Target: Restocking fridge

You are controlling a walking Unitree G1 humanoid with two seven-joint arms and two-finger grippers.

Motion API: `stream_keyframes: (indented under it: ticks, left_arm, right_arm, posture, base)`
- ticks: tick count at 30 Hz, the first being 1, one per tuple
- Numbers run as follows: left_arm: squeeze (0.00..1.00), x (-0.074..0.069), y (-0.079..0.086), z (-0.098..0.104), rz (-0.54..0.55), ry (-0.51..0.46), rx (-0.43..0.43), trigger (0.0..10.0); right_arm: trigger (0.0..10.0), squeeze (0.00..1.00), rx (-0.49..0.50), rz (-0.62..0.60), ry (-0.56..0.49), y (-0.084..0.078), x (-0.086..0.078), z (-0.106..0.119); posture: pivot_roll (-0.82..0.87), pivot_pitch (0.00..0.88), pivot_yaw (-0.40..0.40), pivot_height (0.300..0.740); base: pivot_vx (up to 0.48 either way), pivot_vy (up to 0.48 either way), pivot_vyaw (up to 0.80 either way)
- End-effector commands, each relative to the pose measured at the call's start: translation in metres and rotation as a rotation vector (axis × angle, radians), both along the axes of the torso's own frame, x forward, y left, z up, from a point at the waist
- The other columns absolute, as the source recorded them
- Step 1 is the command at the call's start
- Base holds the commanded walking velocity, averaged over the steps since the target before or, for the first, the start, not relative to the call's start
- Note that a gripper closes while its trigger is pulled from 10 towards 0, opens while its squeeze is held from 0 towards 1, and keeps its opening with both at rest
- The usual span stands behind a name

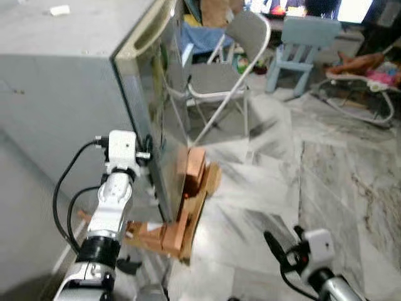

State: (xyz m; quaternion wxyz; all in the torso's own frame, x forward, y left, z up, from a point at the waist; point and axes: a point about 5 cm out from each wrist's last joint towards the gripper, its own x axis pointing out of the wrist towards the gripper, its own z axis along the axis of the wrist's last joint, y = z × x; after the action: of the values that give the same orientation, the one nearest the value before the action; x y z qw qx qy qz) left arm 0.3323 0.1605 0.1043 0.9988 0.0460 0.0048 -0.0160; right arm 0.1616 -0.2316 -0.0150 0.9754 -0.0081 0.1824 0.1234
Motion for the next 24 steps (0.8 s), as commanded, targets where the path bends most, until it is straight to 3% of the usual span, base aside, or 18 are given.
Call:
stream_keyframes:
  ticks: [1,10,18,24]
  left_arm:
    - [0.00,0.010,-0.002,0.020,-0.016,-0.064,-0.037,10.0]
    - [0.00,0.011,-0.026,0.029,-0.173,-0.094,-0.070,10.0]
    - [0.00,0.008,-0.037,0.029,-0.248,-0.088,-0.082,10.0]
    - [0.00,0.011,-0.039,0.032,-0.270,-0.085,-0.084,10.0]
  right_arm:
    - [10.0,0.00,-0.014,-0.020,0.031,-0.010,-0.013,-0.010]
    - [10.0,0.00,-0.028,-0.069,0.144,-0.027,-0.018,-0.034]
    - [10.0,0.00,-0.036,-0.093,0.220,-0.027,-0.010,-0.041]
    - [10.0,0.00,-0.068,-0.024,0.211,-0.023,0.000,-0.038]
  posture:
    - [0.01,0.039,-0.011,0.740]
    - [0.01,0.041,-0.014,0.740]
    - [0.01,0.043,-0.013,0.740]
    - [0.01,0.043,-0.007,0.740]
  base:
    - [0.000,0.000,0.00]
    - [0.000,0.000,0.00]
    - [0.000,0.000,0.00]
    - [0.000,0.000,0.00]
